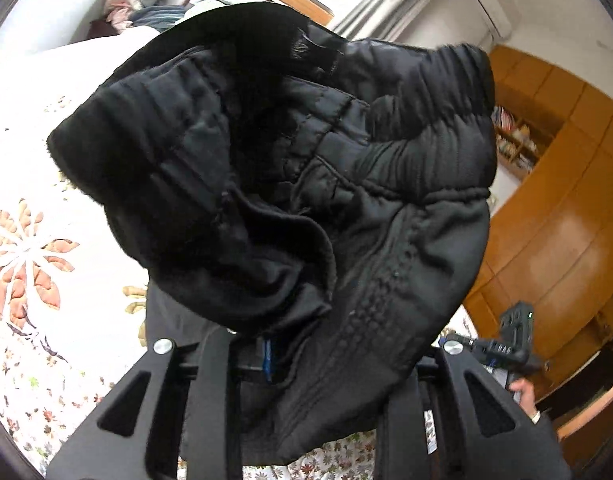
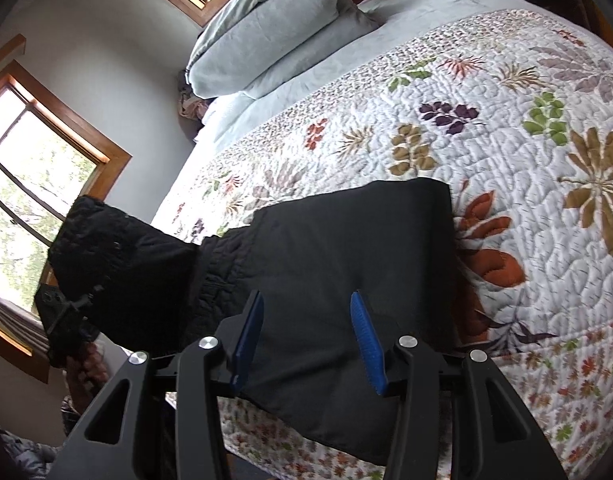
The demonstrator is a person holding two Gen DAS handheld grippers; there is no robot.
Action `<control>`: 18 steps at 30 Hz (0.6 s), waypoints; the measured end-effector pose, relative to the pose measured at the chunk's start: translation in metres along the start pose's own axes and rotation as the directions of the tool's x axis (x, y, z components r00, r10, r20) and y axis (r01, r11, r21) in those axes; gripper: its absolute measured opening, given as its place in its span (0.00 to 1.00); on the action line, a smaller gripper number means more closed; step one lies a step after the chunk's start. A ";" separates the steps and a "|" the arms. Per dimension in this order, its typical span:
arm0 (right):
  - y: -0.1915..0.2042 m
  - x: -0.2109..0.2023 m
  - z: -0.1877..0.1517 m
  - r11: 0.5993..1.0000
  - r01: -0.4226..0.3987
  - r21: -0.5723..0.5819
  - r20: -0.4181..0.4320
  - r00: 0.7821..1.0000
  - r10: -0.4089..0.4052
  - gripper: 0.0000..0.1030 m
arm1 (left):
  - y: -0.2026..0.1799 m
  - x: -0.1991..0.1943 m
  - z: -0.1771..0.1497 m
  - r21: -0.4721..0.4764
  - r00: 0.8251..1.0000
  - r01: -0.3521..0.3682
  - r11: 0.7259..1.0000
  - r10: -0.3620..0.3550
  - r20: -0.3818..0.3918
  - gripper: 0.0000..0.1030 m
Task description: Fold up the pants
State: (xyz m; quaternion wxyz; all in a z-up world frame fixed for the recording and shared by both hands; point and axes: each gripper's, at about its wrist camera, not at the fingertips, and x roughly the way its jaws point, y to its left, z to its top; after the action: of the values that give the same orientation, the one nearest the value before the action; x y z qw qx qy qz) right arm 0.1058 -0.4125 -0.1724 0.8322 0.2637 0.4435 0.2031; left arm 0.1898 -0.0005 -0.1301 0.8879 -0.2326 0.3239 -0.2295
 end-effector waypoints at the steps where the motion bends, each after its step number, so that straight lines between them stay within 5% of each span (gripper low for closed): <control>1: 0.001 0.000 0.001 1.000 -0.006 0.003 -0.001 1.000 0.006 0.47 | -0.001 0.004 0.000 0.011 1.000 -0.001 1.000 0.001 -0.007 0.23; 18: 0.032 0.026 0.026 0.992 -0.118 0.044 -0.073 0.990 0.121 0.58 | -0.041 0.047 -0.018 0.212 0.991 -0.042 0.976 0.067 -0.112 0.29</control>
State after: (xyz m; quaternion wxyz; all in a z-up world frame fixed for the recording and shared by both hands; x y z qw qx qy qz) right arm 0.1381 -0.3801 -0.1567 0.7957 0.2982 0.4622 0.2535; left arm 0.1997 -0.0639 -0.1412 0.8926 -0.1147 0.3565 -0.2513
